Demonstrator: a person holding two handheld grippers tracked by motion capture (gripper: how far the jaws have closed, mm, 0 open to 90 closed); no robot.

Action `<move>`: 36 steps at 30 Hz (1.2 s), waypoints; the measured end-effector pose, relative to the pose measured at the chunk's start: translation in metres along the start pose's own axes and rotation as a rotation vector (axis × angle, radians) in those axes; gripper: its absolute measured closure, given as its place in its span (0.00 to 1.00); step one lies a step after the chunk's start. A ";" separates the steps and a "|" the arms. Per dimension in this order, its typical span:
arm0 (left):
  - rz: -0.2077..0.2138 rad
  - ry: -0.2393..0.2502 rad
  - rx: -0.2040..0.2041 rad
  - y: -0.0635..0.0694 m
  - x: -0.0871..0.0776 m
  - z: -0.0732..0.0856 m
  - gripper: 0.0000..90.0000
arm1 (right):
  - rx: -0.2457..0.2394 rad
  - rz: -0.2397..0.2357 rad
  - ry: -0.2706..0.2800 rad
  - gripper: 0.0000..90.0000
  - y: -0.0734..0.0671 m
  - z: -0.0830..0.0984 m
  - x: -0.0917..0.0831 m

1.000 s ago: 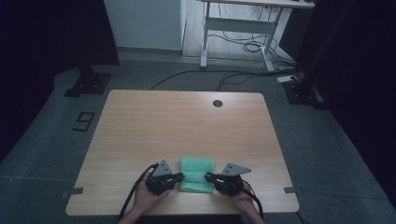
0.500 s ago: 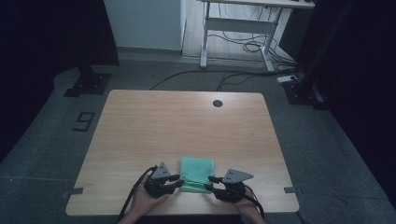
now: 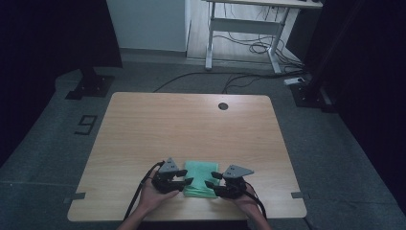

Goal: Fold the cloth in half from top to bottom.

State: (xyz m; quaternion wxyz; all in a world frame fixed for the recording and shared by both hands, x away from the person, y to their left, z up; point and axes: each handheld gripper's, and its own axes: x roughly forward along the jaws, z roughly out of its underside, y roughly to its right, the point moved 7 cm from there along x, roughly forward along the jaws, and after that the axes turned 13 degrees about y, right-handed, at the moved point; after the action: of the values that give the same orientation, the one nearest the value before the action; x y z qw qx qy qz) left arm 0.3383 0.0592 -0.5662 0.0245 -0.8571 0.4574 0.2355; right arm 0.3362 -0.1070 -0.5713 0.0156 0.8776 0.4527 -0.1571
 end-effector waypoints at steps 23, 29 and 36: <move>-0.020 -0.081 0.083 0.007 0.016 0.022 0.59 | -0.086 0.048 -0.135 0.52 -0.011 0.025 0.006; -0.040 -0.078 0.068 -0.009 0.029 0.012 0.59 | -0.066 0.064 -0.135 0.52 0.008 0.019 0.017; -0.041 -0.087 0.093 -0.009 0.028 0.006 0.55 | -0.046 0.049 -0.118 0.50 0.015 0.013 0.017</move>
State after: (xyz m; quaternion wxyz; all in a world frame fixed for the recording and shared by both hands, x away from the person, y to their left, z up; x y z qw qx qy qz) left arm 0.3568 0.0441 -0.5849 0.0887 -0.8532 0.4488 0.2505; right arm 0.3540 -0.1038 -0.5901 0.0663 0.8769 0.4330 -0.1979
